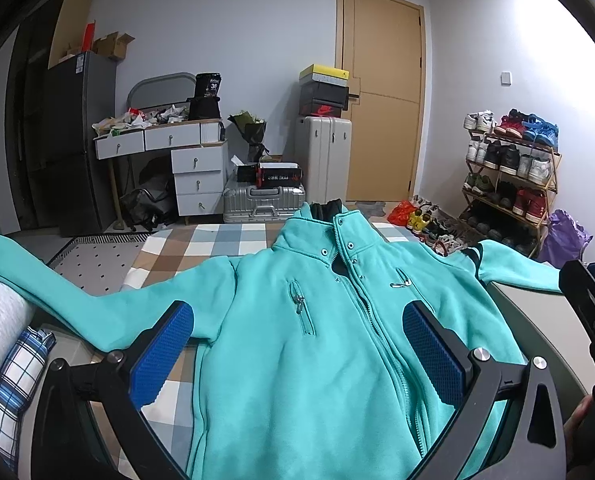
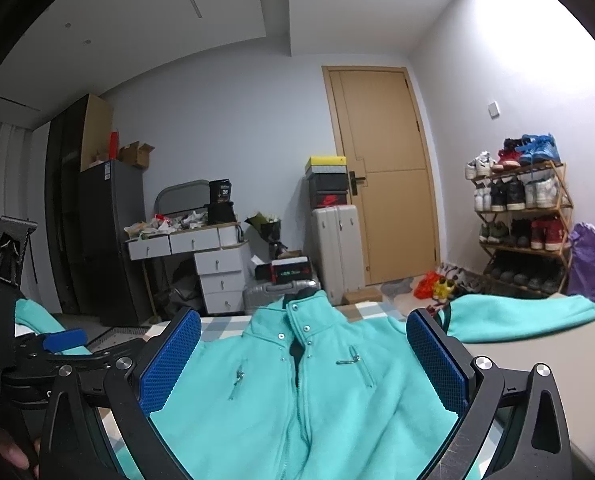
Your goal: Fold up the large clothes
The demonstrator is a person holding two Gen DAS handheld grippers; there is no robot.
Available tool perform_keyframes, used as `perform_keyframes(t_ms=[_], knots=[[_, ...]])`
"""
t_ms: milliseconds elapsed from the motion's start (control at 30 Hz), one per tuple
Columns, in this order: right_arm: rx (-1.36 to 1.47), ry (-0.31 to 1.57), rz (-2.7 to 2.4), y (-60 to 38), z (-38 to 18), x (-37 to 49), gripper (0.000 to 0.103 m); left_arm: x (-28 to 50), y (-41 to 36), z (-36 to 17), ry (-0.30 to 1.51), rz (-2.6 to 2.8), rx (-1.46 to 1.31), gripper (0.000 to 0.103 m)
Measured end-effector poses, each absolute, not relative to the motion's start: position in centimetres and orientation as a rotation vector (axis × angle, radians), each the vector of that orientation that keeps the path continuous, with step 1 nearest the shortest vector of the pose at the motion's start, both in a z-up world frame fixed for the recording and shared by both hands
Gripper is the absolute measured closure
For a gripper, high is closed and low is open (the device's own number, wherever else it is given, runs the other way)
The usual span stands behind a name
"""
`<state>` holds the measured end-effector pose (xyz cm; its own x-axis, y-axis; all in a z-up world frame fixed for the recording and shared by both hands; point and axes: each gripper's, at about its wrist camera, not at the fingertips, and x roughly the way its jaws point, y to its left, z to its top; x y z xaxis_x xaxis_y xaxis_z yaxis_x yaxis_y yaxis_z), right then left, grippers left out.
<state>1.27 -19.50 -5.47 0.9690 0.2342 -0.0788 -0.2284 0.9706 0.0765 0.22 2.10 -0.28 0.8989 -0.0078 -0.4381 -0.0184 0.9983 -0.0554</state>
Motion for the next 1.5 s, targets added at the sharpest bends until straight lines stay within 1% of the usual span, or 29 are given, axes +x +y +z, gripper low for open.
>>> perform_keyframes(t_ms=[1500], knots=[[0.078,0.137,0.191,-19.7,-5.8,2.0,0.0,0.0,0.9,-0.6,0.47,0.004,-0.015,0.001]])
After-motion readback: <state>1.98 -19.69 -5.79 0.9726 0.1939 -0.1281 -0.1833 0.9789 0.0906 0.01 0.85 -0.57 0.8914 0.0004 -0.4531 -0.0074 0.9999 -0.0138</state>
